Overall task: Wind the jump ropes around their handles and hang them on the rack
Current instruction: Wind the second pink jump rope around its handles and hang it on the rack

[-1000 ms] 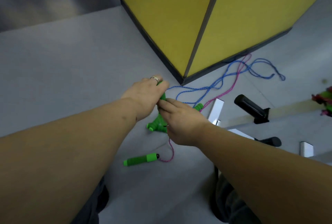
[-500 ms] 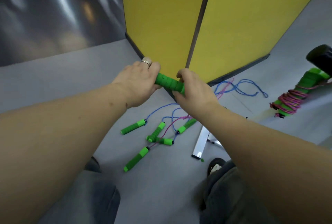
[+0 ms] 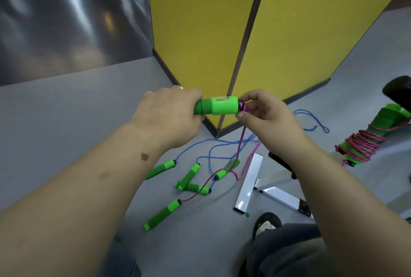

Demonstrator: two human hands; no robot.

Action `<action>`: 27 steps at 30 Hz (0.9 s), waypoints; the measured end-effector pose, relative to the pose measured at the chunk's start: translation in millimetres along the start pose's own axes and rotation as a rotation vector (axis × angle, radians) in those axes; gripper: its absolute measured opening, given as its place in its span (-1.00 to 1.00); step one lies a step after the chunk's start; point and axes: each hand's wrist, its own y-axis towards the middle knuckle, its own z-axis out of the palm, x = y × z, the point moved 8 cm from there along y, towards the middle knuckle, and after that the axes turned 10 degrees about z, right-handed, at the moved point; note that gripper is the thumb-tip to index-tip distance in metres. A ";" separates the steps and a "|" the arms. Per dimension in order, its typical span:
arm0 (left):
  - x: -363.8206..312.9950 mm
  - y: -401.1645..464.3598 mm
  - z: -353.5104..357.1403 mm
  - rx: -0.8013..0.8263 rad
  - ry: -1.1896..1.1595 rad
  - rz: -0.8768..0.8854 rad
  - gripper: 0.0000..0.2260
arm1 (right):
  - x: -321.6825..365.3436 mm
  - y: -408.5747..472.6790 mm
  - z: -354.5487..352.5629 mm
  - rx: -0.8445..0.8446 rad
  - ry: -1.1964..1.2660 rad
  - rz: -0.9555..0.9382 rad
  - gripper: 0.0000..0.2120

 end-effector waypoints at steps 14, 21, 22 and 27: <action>-6.1 23.1 54.6 -0.071 -0.559 -0.152 -0.75 | -20.9 42.8 47.5 0.077 0.618 0.161 -0.69; -16.0 30.9 87.5 -0.115 -1.304 -0.302 -0.78 | -6.0 48.7 51.7 0.048 0.935 0.202 -0.74; -16.1 31.6 87.7 -0.122 -1.349 -0.299 -0.81 | -1.8 47.8 49.2 0.046 0.865 0.184 -0.75; -4.4 31.6 75.7 -0.208 -1.479 -0.343 -0.81 | 2.2 42.4 54.1 0.075 0.638 0.174 -0.75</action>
